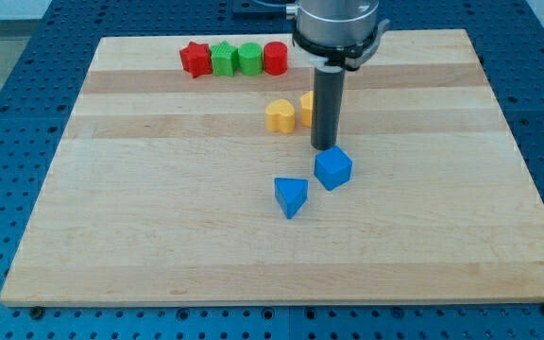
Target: Push the red circle towards the top right
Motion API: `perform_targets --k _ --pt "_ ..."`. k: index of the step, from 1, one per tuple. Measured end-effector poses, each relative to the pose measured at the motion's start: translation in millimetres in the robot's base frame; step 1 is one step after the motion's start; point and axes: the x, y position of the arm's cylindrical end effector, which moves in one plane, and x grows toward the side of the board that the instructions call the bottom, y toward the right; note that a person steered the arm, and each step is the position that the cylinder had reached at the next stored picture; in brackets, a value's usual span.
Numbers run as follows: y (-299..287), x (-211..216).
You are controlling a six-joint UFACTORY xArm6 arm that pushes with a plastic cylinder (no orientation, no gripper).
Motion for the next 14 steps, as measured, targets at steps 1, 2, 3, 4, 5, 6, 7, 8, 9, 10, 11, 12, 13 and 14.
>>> perform_targets --k 1,2,3,4,5,6,7,8,9,10,11,12,13,14 --pt "22 0" --pt "39 7" --pt "48 31" --pt "48 55" --pt "45 65" --pt "33 66" --pt "33 66" --pt "33 65" --pt "32 61" --pt "32 60" --pt "32 54" --pt "31 50" --pt "31 50" --pt "35 50"
